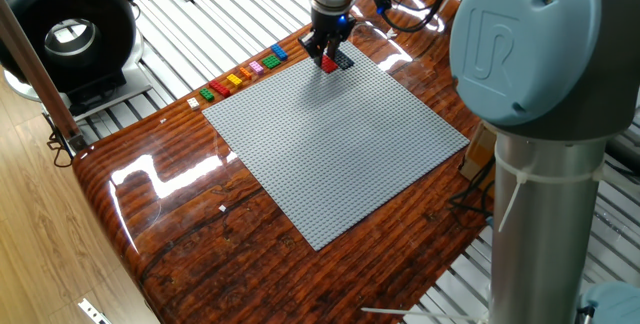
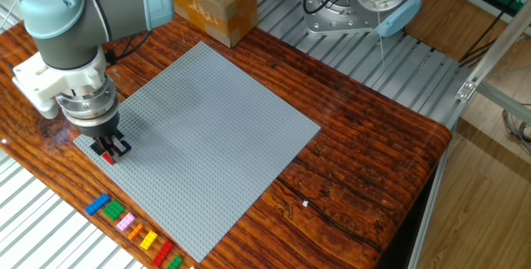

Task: Build with small Lego blocks

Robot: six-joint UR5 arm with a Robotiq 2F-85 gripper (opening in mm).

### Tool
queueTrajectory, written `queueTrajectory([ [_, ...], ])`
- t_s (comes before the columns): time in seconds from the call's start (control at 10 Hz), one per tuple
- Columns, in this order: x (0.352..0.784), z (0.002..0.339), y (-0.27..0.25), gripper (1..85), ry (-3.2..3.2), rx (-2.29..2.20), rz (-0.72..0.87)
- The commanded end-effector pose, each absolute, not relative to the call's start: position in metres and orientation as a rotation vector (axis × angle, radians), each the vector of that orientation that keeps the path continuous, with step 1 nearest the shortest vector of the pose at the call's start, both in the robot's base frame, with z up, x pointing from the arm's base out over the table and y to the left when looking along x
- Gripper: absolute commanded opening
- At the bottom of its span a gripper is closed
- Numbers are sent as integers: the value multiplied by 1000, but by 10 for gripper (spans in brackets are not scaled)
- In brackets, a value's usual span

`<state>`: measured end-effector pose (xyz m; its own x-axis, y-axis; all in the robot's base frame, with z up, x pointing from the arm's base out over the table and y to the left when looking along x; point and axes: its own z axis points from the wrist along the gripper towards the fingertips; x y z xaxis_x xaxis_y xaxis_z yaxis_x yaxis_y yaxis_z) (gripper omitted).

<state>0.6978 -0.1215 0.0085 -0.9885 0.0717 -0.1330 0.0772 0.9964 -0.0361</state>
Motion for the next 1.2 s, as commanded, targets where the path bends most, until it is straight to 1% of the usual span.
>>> queueTrajectory([
  [0.0,698,12,-121,323,3007,150,-60],
  [0.2,696,12,-124,277,3014,163,-79],
  [0.3,694,12,-126,237,3021,173,-88],
  [0.4,693,12,-128,163,3022,179,-100],
  [0.5,693,12,-128,130,3022,189,-99],
  [0.6,693,11,-128,73,3021,200,-96],
  [0.8,695,9,-126,13,3011,219,-75],
  [1.1,698,7,-123,10,2997,224,-66],
])
